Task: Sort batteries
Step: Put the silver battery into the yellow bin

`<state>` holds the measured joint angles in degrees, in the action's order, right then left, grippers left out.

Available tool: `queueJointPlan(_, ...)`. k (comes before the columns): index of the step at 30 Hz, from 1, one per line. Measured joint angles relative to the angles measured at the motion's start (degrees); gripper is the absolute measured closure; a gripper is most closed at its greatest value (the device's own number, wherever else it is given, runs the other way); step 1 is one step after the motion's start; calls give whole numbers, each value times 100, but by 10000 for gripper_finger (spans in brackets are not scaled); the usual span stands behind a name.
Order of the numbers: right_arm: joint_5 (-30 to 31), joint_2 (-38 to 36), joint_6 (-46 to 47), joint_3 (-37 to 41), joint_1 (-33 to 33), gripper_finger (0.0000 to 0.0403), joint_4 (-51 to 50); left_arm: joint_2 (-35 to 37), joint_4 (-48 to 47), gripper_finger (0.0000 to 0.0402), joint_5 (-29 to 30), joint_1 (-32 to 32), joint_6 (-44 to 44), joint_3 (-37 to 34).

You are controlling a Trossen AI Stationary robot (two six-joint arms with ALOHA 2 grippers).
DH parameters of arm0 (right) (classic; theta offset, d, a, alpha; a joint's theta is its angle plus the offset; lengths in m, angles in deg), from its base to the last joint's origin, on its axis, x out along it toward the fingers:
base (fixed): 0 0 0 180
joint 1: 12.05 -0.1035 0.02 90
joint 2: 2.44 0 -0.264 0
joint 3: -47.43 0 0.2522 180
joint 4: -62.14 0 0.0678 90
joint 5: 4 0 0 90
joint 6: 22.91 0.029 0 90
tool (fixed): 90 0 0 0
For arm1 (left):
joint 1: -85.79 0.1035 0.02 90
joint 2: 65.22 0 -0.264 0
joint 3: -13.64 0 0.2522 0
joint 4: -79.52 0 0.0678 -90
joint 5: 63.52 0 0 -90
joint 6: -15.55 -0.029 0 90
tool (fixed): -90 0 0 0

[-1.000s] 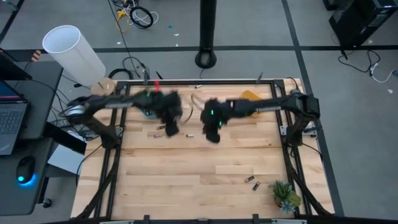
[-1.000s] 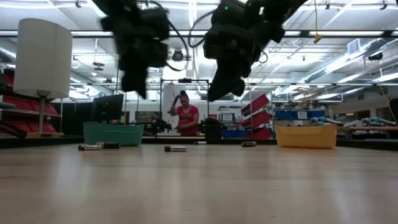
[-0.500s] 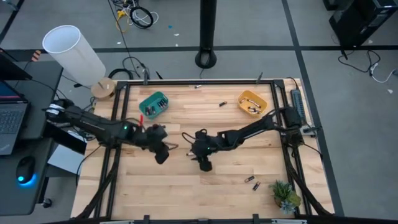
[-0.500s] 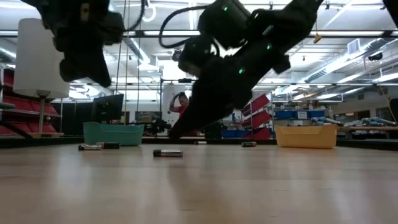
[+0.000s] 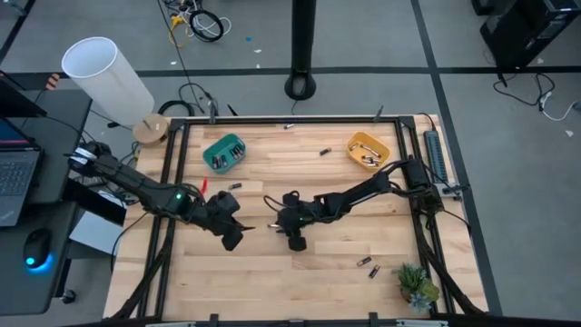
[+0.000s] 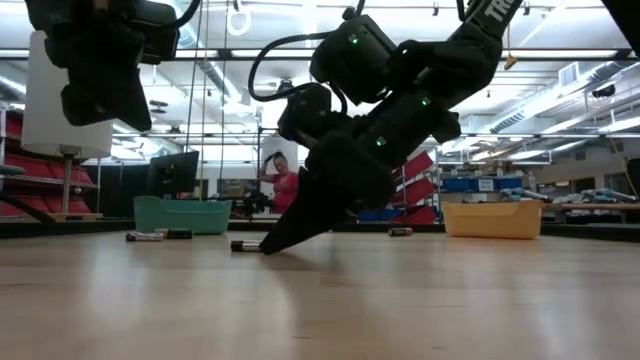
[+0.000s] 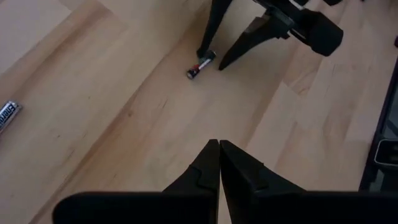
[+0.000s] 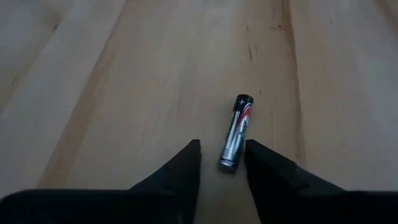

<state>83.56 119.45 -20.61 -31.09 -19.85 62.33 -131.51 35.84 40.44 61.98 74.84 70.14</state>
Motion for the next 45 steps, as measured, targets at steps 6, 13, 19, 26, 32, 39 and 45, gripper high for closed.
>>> queueJointPlan(6,8,11,-53,2,1,334,-52,0,2,378,2,4,84,0)
queueJointPlan(13,71,15,-37,11,-1,381,-70,0,2,378,-68,4,83,0)
queueJointPlan(19,98,-169,8,24,48,371,-132,0,4,378,-114,6,84,0)
queueJointPlan(26,119,-579,-6,57,299,377,-746,-2,27,378,49,6,-53,2)
queueJointPlan(32,138,-951,-227,50,424,371,-1163,-3,33,378,582,15,-360,2)
queueJointPlan(39,295,-1454,-446,39,581,372,-1631,-4,19,378,1269,17,-528,4)
queueJointPlan(45,660,-2105,-552,33,917,372,-2150,-4,24,378,2155,17,-525,4)
